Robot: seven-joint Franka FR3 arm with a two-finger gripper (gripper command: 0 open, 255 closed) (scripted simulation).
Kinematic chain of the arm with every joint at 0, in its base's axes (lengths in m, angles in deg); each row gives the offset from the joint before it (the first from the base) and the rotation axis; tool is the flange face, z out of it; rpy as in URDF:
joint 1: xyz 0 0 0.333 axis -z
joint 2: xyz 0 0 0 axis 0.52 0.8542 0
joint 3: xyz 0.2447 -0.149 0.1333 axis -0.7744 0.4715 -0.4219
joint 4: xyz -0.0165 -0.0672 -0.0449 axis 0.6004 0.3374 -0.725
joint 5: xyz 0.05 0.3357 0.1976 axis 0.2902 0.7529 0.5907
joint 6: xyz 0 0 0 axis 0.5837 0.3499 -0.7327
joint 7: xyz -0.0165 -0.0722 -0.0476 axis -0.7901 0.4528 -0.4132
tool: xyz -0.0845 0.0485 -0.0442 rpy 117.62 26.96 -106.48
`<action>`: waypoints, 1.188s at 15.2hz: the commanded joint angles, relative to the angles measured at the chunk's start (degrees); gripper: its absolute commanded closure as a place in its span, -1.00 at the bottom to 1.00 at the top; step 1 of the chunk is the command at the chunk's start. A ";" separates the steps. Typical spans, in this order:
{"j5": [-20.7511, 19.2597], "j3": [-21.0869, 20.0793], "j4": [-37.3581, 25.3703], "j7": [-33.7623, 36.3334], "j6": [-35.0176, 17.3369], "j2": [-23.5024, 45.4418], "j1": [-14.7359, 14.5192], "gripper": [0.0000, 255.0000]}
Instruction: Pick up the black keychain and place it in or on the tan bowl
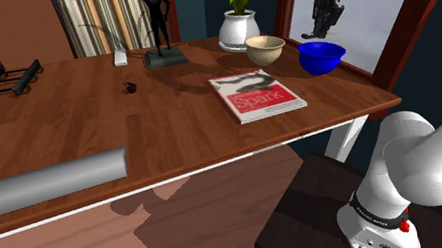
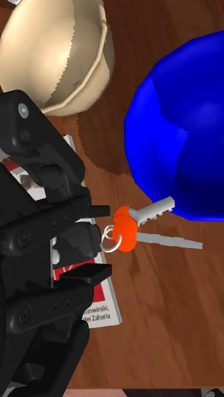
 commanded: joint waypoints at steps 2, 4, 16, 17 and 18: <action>2.55 4.38 -5.67 -2.19 -1.84 7.50 -3.23 1.00; 5.11 7.82 -9.94 -4.21 -2.55 12.93 -5.35 1.00; 43.74 19.49 -52.10 -22.87 9.18 61.19 11.45 1.00; 46.97 17.62 -58.95 -22.33 11.91 65.19 16.44 1.00; 50.75 15.13 -68.40 -20.89 15.56 69.99 22.86 1.00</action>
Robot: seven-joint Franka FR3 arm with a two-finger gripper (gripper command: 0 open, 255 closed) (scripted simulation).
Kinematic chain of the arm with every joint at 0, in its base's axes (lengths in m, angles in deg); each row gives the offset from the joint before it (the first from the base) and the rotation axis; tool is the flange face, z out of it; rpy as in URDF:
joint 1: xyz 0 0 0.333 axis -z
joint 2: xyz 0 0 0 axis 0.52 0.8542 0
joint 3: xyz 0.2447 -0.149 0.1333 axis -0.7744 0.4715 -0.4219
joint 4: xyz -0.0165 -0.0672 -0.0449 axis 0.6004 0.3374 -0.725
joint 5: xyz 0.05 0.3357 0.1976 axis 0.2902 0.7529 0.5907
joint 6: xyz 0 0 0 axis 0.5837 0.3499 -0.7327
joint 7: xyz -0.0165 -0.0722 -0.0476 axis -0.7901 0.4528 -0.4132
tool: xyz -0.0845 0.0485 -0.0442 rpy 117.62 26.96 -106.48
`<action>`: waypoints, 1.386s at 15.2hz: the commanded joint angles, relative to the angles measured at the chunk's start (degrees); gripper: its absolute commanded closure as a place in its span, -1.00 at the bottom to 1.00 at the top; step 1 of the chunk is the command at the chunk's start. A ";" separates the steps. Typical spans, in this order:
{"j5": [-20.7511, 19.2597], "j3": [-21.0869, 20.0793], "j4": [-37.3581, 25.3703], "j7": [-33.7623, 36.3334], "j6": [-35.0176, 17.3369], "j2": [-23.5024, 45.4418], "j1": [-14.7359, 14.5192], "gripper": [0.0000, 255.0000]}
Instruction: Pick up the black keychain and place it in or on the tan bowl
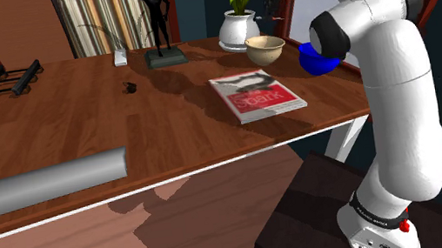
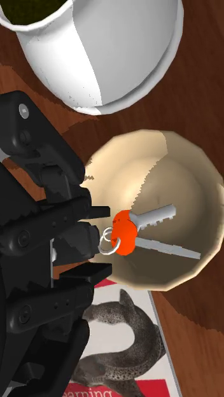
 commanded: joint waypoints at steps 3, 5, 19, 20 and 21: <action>3.86 -2.73 -7.77 0.81 2.06 5.31 6.03 1.00; 2.22 -1.38 -1.73 -0.22 -1.18 3.44 2.38 1.00; -2.25 1.62 18.22 -2.62 -14.26 -1.67 -8.30 1.00; -2.25 1.62 18.22 -2.62 -14.26 -1.67 -8.30 1.00; -2.25 1.62 18.22 -2.62 -14.26 -1.67 -8.30 1.00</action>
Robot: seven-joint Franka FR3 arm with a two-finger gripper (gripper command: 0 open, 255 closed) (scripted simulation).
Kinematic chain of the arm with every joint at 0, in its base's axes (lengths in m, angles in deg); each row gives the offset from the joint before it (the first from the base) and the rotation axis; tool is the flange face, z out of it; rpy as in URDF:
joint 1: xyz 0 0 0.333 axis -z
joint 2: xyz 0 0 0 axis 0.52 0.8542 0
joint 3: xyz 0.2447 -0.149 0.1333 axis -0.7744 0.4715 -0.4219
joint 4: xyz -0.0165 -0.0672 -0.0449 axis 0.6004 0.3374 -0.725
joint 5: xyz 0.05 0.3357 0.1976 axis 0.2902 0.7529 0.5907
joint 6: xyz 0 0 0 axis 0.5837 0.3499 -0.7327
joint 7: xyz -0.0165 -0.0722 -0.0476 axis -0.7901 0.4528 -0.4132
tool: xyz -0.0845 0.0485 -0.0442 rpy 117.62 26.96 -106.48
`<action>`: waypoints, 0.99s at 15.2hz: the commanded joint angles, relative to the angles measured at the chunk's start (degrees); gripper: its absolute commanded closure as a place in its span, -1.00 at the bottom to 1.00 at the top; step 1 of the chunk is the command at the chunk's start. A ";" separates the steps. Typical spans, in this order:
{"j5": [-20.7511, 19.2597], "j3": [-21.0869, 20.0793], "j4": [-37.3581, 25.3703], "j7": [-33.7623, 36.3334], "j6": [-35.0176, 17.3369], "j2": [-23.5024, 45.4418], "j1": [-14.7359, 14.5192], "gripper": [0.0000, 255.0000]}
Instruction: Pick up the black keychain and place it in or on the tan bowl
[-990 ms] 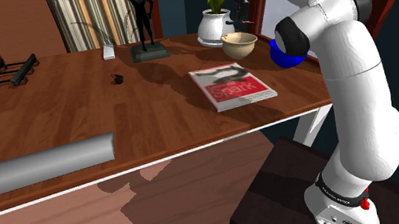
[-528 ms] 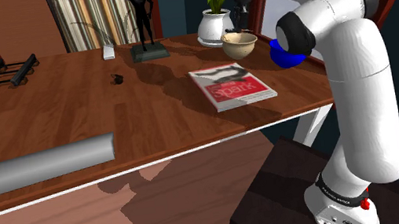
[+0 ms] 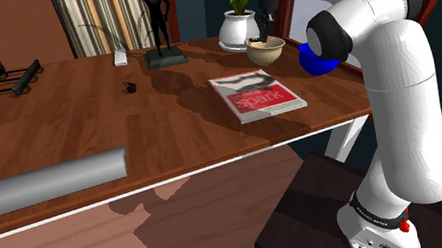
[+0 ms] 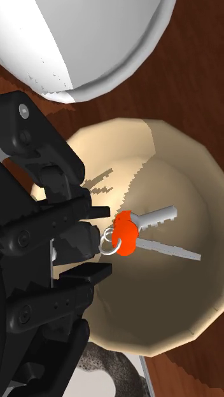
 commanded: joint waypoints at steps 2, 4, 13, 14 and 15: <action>-0.01 0.01 0.05 0.00 -0.04 -0.01 -0.02 1.00; 0.00 0.00 0.04 0.00 -0.03 -0.01 -0.02 -1.00; 2.99 -1.83 -14.38 1.26 9.95 3.36 7.71 -1.00; 2.98 -1.86 -14.39 1.27 9.95 3.36 7.73 -1.00; 2.97 -1.87 -14.40 1.27 9.95 3.36 7.73 -1.00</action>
